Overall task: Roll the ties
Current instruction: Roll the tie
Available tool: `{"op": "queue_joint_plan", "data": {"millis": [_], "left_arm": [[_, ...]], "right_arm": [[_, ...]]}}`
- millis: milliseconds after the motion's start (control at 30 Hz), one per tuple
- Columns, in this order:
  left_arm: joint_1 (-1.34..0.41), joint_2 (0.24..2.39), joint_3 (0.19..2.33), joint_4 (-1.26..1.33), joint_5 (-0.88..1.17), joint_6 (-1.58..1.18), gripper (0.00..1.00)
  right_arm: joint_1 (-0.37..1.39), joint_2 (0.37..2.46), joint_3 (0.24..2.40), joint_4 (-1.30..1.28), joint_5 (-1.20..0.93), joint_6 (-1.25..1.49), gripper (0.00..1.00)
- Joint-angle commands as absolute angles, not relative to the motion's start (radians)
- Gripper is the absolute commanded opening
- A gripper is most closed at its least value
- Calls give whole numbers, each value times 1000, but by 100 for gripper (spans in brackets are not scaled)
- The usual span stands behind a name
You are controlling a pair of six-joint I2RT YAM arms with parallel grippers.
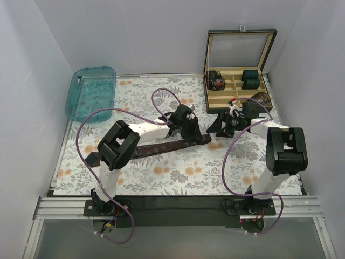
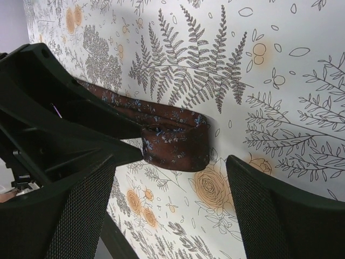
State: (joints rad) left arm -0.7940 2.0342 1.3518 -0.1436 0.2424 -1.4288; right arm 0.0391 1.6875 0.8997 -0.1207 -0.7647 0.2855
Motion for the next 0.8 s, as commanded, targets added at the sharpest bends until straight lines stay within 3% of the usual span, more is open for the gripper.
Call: {"op": "queue_joint_plan", "data": {"millis": [0,767], "left_arm": [[-793,2037,1394,-149,212,-1393,32],[-792,2080,1327,-104,160,-1367,30]], "right_arm": [[43,1718,914,-86,-798,284,75],[91,1865,848,-32,-844,310,64]]}}
